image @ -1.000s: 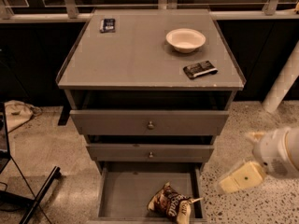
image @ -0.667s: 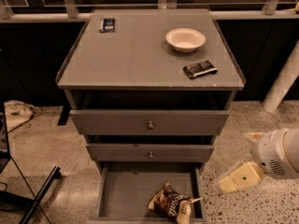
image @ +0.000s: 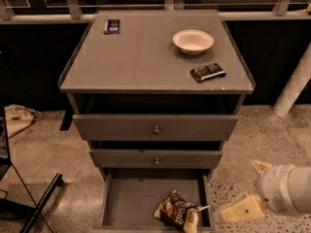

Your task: Pick brown chip bag from bottom drawer and place on counter

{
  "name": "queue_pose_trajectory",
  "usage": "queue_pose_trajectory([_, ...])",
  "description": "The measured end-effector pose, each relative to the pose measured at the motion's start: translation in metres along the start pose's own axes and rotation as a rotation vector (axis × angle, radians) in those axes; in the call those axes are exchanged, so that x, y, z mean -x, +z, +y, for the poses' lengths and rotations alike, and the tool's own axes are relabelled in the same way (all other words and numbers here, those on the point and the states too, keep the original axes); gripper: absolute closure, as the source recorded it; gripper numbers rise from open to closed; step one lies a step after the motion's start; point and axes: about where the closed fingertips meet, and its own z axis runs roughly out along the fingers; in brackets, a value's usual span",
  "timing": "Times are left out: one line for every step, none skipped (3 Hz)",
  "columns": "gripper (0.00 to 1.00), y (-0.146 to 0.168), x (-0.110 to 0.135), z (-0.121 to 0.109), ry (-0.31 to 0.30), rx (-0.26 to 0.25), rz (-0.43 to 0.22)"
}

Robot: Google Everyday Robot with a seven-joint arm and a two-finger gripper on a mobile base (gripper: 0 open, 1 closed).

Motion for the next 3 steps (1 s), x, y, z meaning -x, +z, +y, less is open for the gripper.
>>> queue_pose_trajectory([0.00, 0.059, -0.051, 0.006, 0.067, 0.009, -0.053])
queue_pose_trajectory([0.00, 0.111, -0.082, -0.005, 0.101, -0.012, -0.069])
queue_pose_trajectory([0.00, 0.151, -0.099, -0.032, 0.117, -0.061, -0.063])
